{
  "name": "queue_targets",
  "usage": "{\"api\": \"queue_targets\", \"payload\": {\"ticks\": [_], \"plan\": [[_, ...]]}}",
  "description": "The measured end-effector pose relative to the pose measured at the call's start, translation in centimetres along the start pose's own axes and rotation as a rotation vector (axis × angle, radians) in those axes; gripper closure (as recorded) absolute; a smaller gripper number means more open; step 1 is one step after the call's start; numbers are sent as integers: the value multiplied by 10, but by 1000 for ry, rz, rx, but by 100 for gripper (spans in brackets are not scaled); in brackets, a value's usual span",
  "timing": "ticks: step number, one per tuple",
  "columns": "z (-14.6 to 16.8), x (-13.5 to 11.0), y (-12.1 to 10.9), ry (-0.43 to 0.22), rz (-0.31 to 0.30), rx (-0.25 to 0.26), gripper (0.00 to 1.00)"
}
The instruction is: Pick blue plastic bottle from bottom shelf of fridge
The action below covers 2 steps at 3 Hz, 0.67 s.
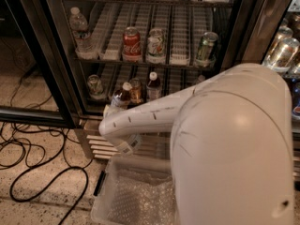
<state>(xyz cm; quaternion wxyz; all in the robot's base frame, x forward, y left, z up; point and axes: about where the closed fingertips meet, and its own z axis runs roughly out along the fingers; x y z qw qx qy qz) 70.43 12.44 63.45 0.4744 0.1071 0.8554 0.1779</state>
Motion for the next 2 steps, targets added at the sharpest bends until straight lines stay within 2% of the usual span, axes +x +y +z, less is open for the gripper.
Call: {"api": "queue_targets", "payload": {"ticks": [1, 2], "plan": [[-32, 33, -10, 108, 167, 57, 100], [-34, 43, -21, 135, 227, 106, 100]]}}
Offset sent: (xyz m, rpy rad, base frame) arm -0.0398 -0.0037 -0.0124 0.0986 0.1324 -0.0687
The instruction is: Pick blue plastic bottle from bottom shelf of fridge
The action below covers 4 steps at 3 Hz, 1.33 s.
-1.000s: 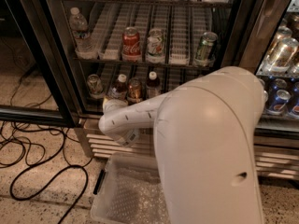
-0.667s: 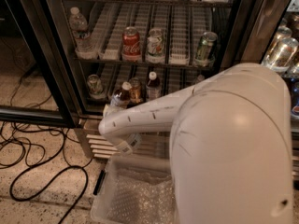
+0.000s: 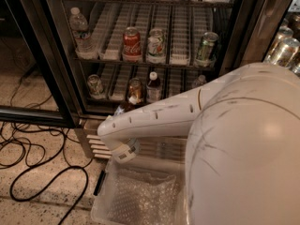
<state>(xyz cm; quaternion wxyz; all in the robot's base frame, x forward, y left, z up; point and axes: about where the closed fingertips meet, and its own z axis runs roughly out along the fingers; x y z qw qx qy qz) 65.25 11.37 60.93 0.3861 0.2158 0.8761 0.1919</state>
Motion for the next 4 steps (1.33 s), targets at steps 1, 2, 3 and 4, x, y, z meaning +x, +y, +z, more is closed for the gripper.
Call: {"api": "queue_targets", "payload": {"ticks": [1, 2, 3, 4], "plan": [[-2, 1, -2, 20, 30, -16, 100], [-11, 15, -15, 95, 127, -46, 100], [-30, 48, -36, 199, 287, -59, 100], [-49, 81, -48, 279, 399, -50, 100]]}}
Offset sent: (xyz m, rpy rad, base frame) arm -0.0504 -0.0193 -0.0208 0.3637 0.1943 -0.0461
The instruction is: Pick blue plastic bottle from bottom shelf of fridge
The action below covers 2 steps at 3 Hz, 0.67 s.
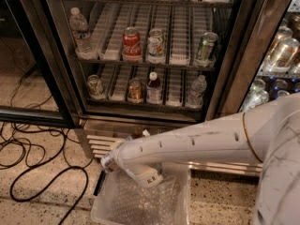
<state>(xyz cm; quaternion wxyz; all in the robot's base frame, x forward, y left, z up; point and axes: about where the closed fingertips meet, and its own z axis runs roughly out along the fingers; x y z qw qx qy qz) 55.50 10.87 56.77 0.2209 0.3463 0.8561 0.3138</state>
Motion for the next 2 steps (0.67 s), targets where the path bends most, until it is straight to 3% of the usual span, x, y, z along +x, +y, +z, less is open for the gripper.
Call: {"api": "queue_targets", "payload": {"ticks": [2], "plan": [[-14, 62, -22, 203, 171, 16, 100]]}}
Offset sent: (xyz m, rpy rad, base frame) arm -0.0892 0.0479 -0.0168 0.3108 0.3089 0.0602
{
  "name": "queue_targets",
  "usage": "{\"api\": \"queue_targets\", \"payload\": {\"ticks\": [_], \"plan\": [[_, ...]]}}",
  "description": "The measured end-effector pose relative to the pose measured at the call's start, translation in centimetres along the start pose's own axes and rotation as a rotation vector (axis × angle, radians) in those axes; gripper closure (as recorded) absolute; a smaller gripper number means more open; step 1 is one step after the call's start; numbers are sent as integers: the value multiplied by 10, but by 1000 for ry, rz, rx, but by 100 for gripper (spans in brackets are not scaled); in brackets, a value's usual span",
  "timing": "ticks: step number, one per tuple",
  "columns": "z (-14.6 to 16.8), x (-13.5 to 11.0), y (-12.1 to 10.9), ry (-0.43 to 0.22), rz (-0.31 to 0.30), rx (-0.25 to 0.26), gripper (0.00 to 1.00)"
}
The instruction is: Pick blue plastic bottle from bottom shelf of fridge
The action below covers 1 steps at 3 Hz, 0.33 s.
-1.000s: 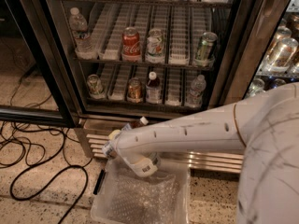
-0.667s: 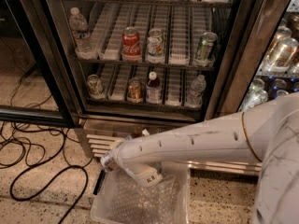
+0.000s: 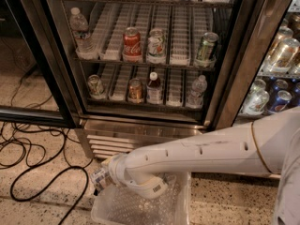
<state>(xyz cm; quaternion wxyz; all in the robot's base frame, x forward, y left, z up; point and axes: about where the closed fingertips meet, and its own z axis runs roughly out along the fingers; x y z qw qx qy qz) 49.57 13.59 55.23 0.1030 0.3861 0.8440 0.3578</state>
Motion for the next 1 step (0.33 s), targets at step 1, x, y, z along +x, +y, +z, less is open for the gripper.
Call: {"api": "queue_targets", "payload": {"ticks": [1], "plan": [[0, 5, -1, 21, 4, 1, 100]]}}
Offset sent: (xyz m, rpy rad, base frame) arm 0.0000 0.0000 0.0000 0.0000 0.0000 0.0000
